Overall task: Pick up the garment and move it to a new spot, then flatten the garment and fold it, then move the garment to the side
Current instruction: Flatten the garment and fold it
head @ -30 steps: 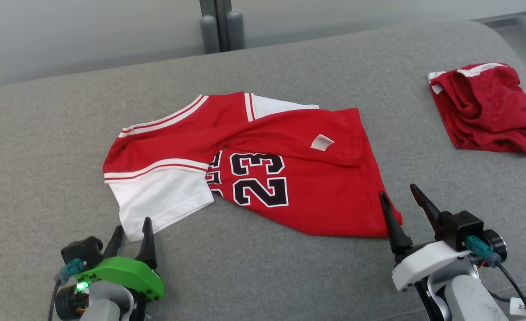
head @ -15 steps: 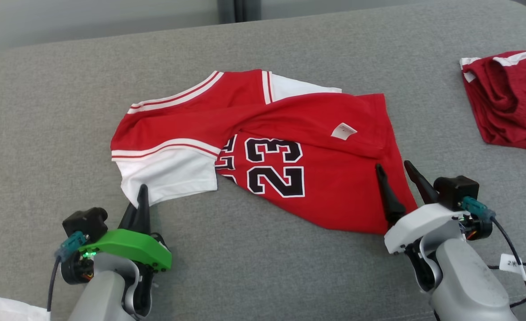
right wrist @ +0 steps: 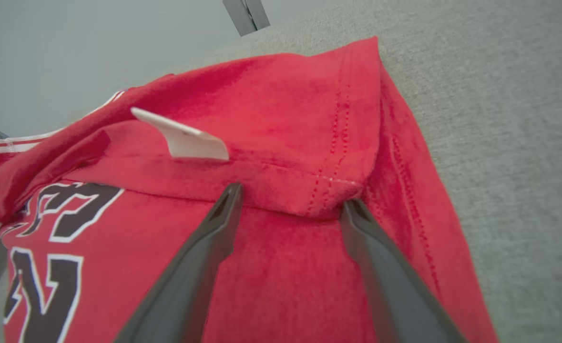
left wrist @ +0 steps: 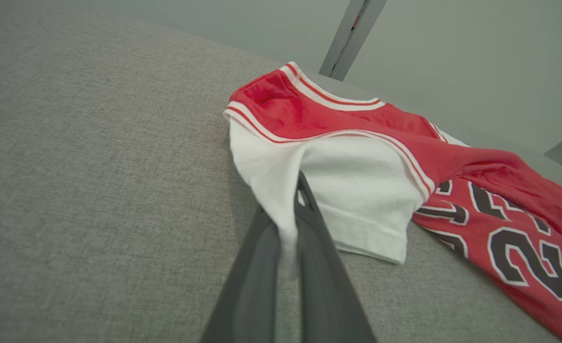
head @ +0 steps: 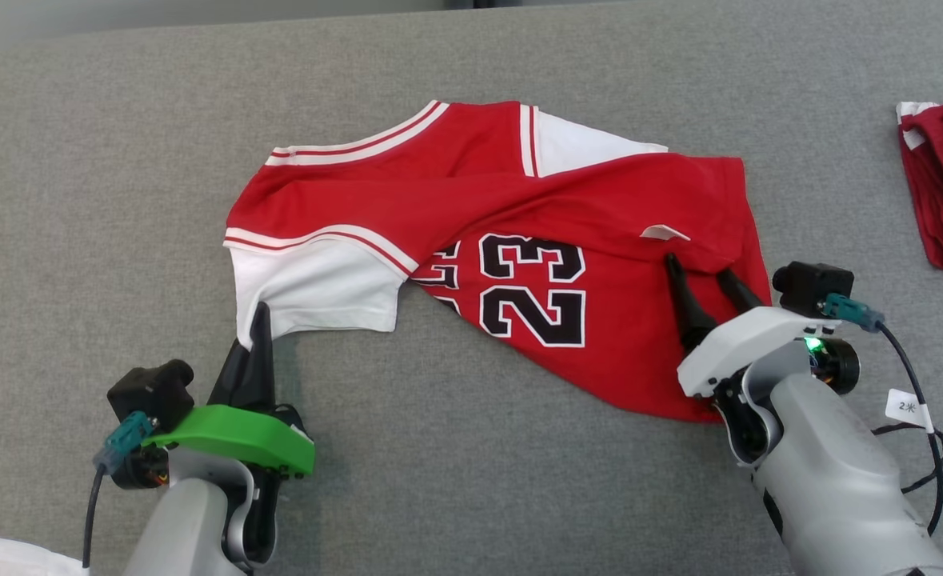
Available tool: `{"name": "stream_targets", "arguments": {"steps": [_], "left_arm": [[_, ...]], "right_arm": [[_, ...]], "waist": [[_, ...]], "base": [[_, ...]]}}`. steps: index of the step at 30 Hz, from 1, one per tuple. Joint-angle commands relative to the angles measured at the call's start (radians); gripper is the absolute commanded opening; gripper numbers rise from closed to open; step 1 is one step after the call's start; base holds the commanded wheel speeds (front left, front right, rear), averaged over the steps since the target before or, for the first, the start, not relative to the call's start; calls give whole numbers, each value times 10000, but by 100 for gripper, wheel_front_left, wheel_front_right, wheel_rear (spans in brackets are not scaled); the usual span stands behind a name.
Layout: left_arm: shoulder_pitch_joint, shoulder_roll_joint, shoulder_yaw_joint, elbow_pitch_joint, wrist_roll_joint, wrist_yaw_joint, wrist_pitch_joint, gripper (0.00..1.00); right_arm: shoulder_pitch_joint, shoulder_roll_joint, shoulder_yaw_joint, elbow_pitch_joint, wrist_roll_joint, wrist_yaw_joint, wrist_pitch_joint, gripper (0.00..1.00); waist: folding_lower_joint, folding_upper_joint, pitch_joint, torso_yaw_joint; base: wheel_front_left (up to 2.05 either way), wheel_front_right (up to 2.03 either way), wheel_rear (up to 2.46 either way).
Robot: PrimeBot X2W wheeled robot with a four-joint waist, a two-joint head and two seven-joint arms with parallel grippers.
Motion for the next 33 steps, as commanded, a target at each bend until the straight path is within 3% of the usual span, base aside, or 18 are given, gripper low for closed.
{"name": "stream_targets", "arguments": {"steps": [1, 11, 15, 16, 17, 18, 22, 23, 33], "left_arm": [[114, -1, 20, -57, 110, -55, -30, 0], [121, 36, 43, -251, 235, -55, -31, 0], [153, 53, 75, -276, 246, -55, -31, 0], [159, 63, 94, -277, 248, -55, -31, 0], [161, 69, 106, -281, 248, -56, -31, 0], [160, 83, 119, -284, 253, -56, -31, 0], [131, 104, 154, -282, 268, -56, -31, 0], [121, 102, 158, -284, 272, -56, -31, 0], [-76, 311, 246, -793, 350, -56, -32, 0]], "right_arm": [[-139, -39, 27, 133, 145, -16, -59, 100], [-858, -39, -113, 350, -91, -16, -300, 100], [-671, -38, -2, 54, 50, -16, -309, 84], [-604, -39, 74, -25, 101, -16, -311, 63], [-570, -41, 128, -76, 134, -16, -312, 53], [-548, -39, 175, -133, 178, -16, -313, 48], [-482, -42, 185, -121, 7, -16, -314, 13], [-463, -39, 159, -103, -38, -16, -315, 0], [-313, -38, 358, -473, 368, -16, -316, 0]], "waist": [[0, 0, 38, 1], [0, 0, 191, -73], [0, 0, 197, -92], [0, 0, 202, -108], [0, 0, 210, -121], [0, 0, 217, -136], [0, 0, 229, -172], [0, 0, 221, -179], [0, 0, -143, -399]], "base": [[0, 0, 0], [0, 0, 0], [0, 0, 0], [0, 0, 0], [0, 0, 0], [0, 0, 0], [0, 0, 0], [0, 0, 0], [0, 0, 0]]}}
